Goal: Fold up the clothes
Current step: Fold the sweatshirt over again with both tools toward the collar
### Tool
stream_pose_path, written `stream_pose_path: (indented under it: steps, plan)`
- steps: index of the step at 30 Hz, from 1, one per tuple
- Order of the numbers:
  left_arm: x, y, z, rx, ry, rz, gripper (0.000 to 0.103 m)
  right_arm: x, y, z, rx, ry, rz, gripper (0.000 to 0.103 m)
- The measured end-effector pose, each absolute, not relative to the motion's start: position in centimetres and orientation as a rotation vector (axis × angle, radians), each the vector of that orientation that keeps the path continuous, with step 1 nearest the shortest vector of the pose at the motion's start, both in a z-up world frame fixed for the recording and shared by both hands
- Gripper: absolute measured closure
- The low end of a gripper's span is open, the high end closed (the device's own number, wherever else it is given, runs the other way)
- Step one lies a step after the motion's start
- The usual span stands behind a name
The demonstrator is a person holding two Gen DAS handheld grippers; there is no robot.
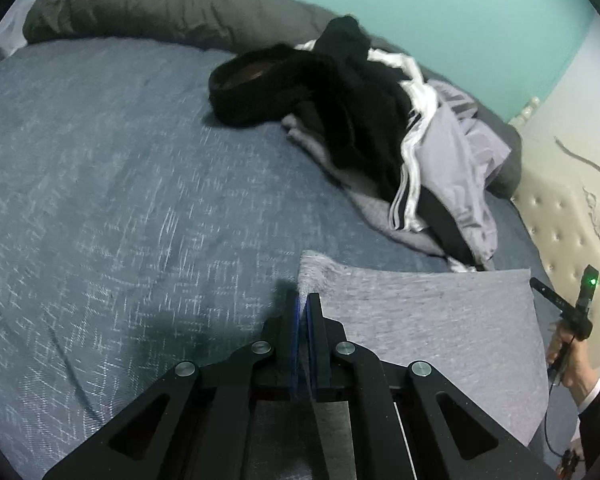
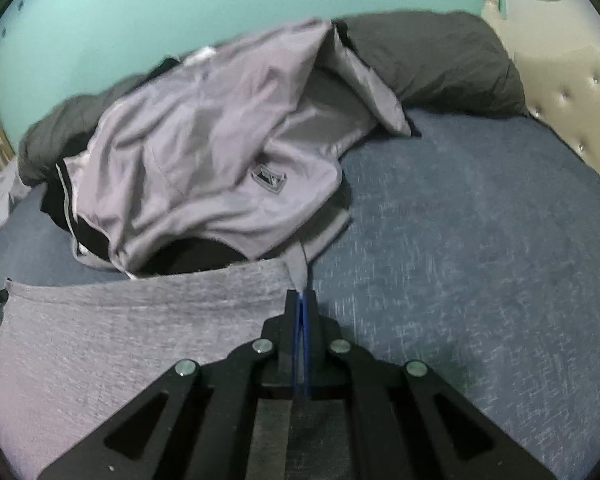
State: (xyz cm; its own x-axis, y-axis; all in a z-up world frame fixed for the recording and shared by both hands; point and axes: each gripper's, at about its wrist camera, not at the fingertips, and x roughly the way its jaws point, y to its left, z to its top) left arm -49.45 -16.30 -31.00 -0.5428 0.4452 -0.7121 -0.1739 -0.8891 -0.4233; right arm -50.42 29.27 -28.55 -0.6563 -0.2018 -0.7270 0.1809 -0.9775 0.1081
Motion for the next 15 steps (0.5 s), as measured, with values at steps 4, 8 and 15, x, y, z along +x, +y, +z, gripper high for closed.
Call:
stream_pose_path:
  steps: [4, 8, 15]
  plan:
    - [-50.1, -15.7, -32.5, -1.315, -0.424, 2.436, 0.1, -50.9, 29.1, -30.1, 1.246, -0.053, -2.647, 0.102]
    - [-50.4, -14.9, -33.7, -1.384, -0.399, 2.412, 0.098, -51.0, 29.2, -30.6, 1.263, -0.093, -2.594, 0.1]
    - [-48.1, -16.5, -32.2, -1.372, -0.429, 2.401, 0.091, -48.2, 32.4, -29.7, 1.297, -0.265, -2.525, 0.088]
